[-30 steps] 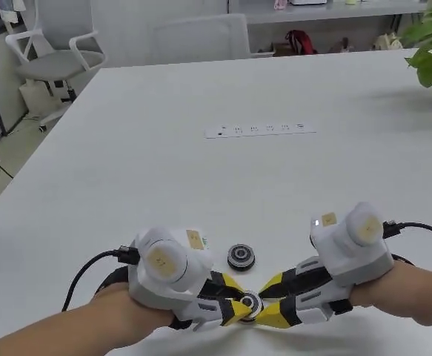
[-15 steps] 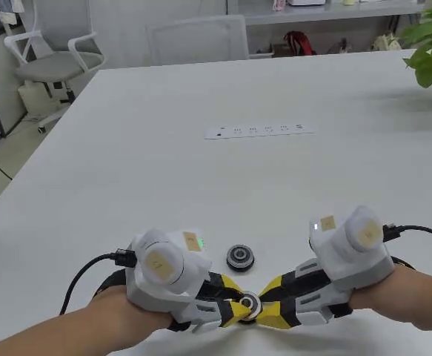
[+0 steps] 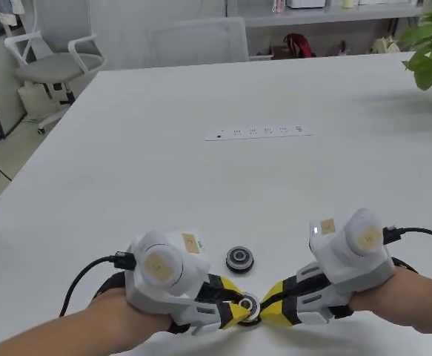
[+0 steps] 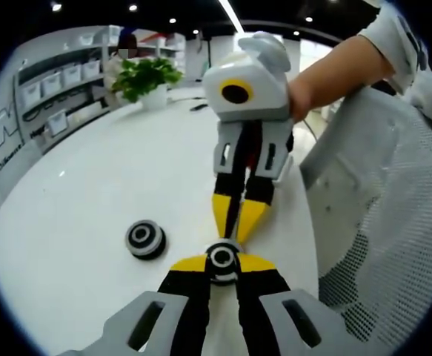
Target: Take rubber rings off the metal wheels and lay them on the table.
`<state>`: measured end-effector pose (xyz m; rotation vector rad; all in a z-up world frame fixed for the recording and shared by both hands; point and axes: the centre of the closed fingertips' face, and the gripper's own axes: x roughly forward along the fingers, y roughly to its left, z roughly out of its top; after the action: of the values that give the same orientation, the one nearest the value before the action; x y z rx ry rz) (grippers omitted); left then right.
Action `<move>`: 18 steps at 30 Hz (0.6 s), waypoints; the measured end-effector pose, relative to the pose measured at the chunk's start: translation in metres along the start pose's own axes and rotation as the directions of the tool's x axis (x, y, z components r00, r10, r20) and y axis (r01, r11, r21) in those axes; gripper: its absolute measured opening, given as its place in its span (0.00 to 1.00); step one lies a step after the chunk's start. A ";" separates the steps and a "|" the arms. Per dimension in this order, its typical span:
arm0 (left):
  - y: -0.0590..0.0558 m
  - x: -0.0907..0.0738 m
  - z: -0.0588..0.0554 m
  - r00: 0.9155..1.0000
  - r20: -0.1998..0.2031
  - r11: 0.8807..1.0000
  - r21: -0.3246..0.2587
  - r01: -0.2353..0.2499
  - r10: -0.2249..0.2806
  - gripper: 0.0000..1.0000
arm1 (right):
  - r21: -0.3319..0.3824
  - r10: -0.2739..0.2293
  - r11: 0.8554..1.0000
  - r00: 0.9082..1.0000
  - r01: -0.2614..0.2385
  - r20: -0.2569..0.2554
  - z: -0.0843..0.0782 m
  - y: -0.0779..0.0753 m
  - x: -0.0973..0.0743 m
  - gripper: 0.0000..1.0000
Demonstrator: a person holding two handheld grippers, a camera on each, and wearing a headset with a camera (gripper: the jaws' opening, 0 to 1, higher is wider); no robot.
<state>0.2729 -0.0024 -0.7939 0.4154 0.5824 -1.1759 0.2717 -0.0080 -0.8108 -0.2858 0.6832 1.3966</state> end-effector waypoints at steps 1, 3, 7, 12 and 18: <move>0.000 0.000 0.000 1.000 0.000 1.000 0.001 0.000 0.000 0.13 | 0.013 0.002 1.000 1.000 -0.002 0.000 0.000 0.000 0.000 0.02; 0.000 0.000 0.000 1.000 -0.001 1.000 0.003 0.000 0.000 0.13 | 0.031 0.001 1.000 1.000 -0.001 0.003 0.000 -0.001 -0.001 0.01; 0.000 0.000 0.000 1.000 -0.002 1.000 0.004 0.001 -0.001 0.13 | 0.060 0.000 0.998 1.000 -0.001 0.008 0.000 -0.002 -0.002 0.00; 0.001 0.000 0.000 1.000 -0.002 1.000 0.004 0.001 -0.001 0.13 | 0.110 0.003 0.994 1.000 -0.006 0.027 0.001 -0.003 -0.004 0.00; 0.001 0.000 0.000 1.000 -0.003 1.000 0.004 0.000 0.000 0.13 | 0.157 0.008 0.987 0.999 -0.015 0.046 0.003 -0.004 -0.006 0.00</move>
<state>0.2736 -0.0022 -0.7939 0.4206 0.5830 -1.1765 0.2759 -0.0117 -0.8062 -0.1251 0.7545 1.3478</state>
